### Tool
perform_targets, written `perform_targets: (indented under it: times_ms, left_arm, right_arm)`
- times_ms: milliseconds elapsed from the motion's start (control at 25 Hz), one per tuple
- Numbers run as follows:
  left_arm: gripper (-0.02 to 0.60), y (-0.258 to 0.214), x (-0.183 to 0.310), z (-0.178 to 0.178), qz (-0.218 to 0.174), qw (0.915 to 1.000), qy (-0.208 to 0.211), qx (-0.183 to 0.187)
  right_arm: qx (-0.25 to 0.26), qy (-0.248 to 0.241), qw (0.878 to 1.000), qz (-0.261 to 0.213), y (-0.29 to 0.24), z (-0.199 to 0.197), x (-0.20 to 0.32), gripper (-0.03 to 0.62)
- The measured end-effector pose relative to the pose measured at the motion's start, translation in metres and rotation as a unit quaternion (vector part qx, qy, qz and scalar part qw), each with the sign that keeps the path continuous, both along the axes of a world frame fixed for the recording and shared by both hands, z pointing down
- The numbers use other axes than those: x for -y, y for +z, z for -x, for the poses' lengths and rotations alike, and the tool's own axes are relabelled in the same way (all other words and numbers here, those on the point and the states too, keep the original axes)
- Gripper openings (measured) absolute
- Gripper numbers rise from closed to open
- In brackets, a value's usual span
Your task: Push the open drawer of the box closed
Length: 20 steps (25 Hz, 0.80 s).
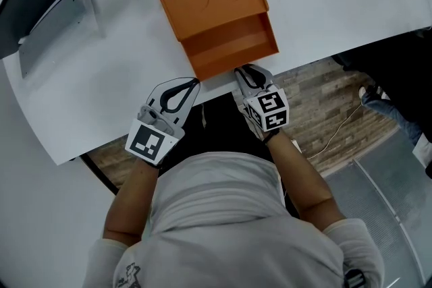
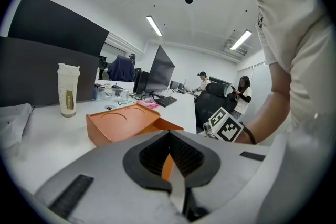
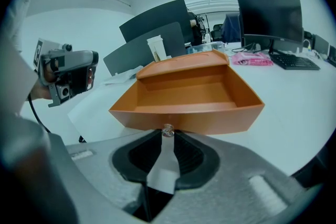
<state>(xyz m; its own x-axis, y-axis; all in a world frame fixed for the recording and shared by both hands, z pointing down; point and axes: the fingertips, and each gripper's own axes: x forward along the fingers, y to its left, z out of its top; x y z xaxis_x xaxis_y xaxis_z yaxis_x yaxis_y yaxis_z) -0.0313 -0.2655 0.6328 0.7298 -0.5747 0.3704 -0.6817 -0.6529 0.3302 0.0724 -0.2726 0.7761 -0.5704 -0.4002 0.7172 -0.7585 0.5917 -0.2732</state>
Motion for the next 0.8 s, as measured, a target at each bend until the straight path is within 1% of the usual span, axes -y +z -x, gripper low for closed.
perform_targets:
  times_ms: [280, 800]
  left_arm:
    - [0.0, -0.002, 0.006, 0.005, 0.004, 1.0, -0.008, 0.001]
    - [0.0, -0.002, 0.031, 0.014, 0.007, 0.9994, -0.034, 0.005]
  right_arm:
    - [0.001, -0.003, 1.0, -0.006, -0.005, 0.006, 0.012, 0.075]
    - [0.005, -0.02, 1.0, -0.01, -0.004, 0.025, 0.051, 0.074]
